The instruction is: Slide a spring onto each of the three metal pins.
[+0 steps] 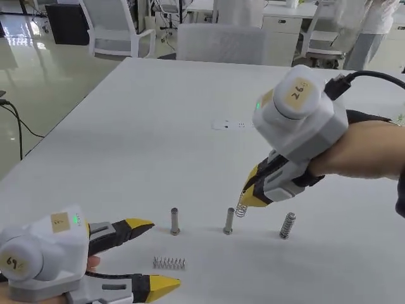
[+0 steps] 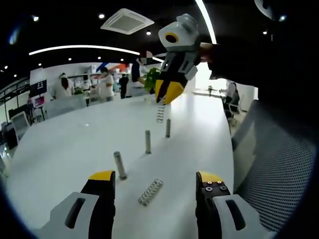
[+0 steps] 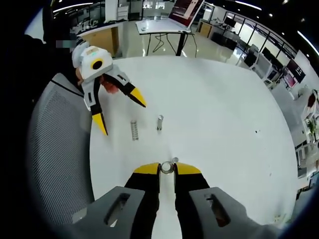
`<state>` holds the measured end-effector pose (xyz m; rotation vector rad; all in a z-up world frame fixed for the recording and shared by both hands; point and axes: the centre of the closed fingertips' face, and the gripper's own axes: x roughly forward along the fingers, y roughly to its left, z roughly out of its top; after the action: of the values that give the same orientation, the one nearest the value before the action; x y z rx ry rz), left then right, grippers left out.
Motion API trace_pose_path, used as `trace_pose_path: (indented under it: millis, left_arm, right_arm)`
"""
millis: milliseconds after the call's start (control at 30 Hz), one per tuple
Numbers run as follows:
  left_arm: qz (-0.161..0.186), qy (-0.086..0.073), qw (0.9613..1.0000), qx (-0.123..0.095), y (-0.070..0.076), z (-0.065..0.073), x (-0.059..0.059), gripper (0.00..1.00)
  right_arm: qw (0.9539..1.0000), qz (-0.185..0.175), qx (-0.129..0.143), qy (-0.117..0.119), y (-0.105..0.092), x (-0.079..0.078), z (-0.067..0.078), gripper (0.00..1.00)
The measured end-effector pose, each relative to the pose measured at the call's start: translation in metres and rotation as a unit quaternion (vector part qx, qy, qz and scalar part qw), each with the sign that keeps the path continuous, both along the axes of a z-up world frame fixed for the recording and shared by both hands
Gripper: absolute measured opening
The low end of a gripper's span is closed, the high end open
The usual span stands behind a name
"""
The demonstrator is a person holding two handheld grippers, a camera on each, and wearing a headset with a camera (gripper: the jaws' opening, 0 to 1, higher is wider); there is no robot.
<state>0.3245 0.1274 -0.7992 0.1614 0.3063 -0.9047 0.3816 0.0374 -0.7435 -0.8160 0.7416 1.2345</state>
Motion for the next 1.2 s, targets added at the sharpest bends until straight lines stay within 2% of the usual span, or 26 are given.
trace_pose_path:
  millis: [267,667,1200]
  left_arm:
    - [0.009,-0.003,1.0,-0.002,0.003,0.001,0.003,0.66]
    - [0.015,-0.006,0.9999,-0.002,0.005,0.003,0.005,0.72]
    - [0.017,-0.004,0.9998,0.002,0.008,0.002,0.004,0.7]
  right_arm:
    - [0.9999,-0.008,-0.004,-0.009,0.004,0.014,-0.009,0.08]
    - [0.9999,-0.014,-0.003,-0.002,0.009,0.018,-0.019,0.08]
    - [0.9999,-0.012,-0.01,0.006,0.011,0.022,-0.029,0.08]
